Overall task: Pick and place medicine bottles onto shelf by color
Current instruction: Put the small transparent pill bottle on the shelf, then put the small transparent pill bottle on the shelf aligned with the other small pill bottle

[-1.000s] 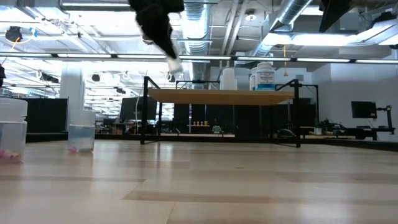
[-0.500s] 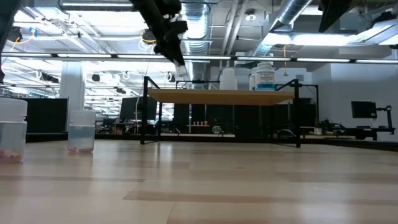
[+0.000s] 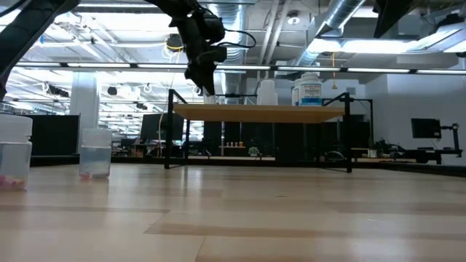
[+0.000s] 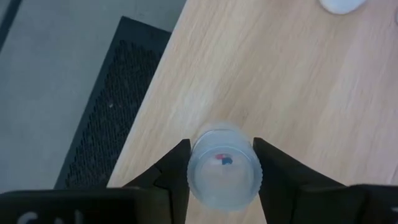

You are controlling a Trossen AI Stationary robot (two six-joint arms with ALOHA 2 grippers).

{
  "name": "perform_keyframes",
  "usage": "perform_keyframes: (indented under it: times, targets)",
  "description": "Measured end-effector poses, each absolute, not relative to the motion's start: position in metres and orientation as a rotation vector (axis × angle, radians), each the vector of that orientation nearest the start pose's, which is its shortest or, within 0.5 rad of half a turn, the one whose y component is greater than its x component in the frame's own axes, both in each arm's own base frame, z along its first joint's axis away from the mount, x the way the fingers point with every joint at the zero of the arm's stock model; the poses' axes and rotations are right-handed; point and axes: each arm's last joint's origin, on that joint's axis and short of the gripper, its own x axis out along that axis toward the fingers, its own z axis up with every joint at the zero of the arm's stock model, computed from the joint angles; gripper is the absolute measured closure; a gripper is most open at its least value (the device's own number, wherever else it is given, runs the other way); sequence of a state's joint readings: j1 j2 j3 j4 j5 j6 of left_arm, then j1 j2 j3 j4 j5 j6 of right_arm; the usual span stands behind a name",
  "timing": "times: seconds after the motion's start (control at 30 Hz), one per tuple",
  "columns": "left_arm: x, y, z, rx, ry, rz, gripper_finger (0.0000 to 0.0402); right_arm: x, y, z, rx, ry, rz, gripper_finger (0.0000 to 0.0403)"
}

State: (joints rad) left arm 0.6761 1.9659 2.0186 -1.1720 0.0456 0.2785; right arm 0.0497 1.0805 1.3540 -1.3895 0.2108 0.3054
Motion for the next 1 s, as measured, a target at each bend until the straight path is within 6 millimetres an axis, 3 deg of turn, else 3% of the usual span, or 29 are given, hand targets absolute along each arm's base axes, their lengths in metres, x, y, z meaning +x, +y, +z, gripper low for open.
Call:
perform_keyframes:
  times: [0.5,0.87,1.0]
  targets:
    - [0.317,0.254,0.334,-0.12,1.143,0.48,0.017,0.158,0.002,0.374,0.128,1.073,-0.31,0.0155]
    - [0.324,0.259,0.339,-0.029,1.066,0.508,0.0161,0.158,0.002,0.374,0.128,1.073,-0.31,0.0155]
    - [0.333,0.251,0.341,0.043,1.05,0.458,0.0161,0.158,0.002,0.374,0.128,1.073,-0.31,0.0155]
